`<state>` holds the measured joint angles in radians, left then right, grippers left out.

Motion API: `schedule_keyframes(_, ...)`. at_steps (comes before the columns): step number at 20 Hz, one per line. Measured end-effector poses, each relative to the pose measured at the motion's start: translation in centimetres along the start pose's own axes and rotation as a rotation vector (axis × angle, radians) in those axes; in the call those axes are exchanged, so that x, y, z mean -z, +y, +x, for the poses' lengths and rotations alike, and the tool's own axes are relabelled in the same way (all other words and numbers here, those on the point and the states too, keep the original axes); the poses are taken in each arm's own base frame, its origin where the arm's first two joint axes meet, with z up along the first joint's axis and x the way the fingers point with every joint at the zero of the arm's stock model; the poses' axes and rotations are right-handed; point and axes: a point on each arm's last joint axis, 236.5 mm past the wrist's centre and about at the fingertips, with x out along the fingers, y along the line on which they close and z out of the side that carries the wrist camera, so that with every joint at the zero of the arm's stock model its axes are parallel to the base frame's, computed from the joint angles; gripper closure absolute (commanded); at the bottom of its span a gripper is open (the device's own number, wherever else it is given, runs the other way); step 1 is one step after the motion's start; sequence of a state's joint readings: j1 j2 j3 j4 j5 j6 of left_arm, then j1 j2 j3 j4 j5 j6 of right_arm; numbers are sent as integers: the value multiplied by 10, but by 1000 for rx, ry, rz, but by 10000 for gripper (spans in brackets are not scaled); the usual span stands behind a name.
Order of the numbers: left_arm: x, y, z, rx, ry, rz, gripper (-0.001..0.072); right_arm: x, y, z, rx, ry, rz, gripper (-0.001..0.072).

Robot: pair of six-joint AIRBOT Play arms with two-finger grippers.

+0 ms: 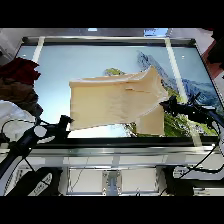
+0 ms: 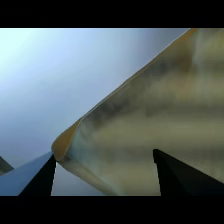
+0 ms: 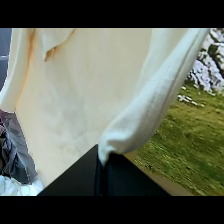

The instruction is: Fold the shirts.

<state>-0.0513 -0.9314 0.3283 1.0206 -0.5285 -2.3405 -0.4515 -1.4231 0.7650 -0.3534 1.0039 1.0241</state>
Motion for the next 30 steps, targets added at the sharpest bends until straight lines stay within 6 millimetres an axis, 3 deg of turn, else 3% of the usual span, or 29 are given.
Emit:
schedule_keyframes(3, 2, 1, 11, 5, 18, -32, 423, 0, 1, 0, -3, 1, -1, 679)
schedule_keyframes(4, 2, 1, 14, 8, 23, -36, 671, 0, 1, 0, -4, 2, -2, 679)
schedule_keyframes(7, 0, -15, 15, 57, 23, -29, 697, 3, 9, -2, -28, 12, -17, 681)
schedule_keyframes(10, -15, -87, -12, 250, -42, 83, 697, 3, 43, -20, -98, 3, -97, 682)
schedule_keyframes(11, -22, -125, -36, 347, -89, 176, 698, 3, 58, -32, -122, -6, -141, 682)
schedule_keyframes(13, -25, -195, -103, 536, -205, 394, 698, 7, 103, -71, -183, -45, -265, 682)
schedule_keyframes(14, -23, -227, -149, 637, -285, 501, 698, 12, 127, -94, -206, -73, -337, 682)
schedule_keyframes(16, -13, -270, -247, 805, -464, 682, 699, 25, 178, -149, -232, -184, -492, 682)
schedule_keyframes(18, 1, -291, -346, 930, -668, 834, 699, 47, 229, -209, -220, -338, -668, 682)
schedule_keyframes(20, 17, -297, -431, 1007, -857, 945, 700, 72, 278, -263, -155, -532, -851, 682)
schedule_keyframes(22, 30, -296, -494, 1027, -1013, 1036, 699, 92, 323, -312, -70, -747, -1001, 682)
schedule_keyframes(23, 33, -295, -514, 1014, -1067, 1068, 699, 98, 343, -334, -26, -856, -1057, 682)
schedule_keyframes(25, 27, -297, -524, 939, -1116, 1111, 700, 104, 377, -370, 7, -1021, -1117, 682)
schedule_keyframes(26, 19, -301, -514, 880, -1107, 1127, 699, 103, 386, -378, 0, -1050, -1127, 681)
schedule_keyframes(28, -2, -312, -472, 747, -1030, 1152, 699, 85, 391, -381, -45, -1024, -1101, 681)
schedule_keyframes(30, -25, -323, -409, 610, -901, 1164, 699, 58, 379, -366, -113, -903, -1040, 681)
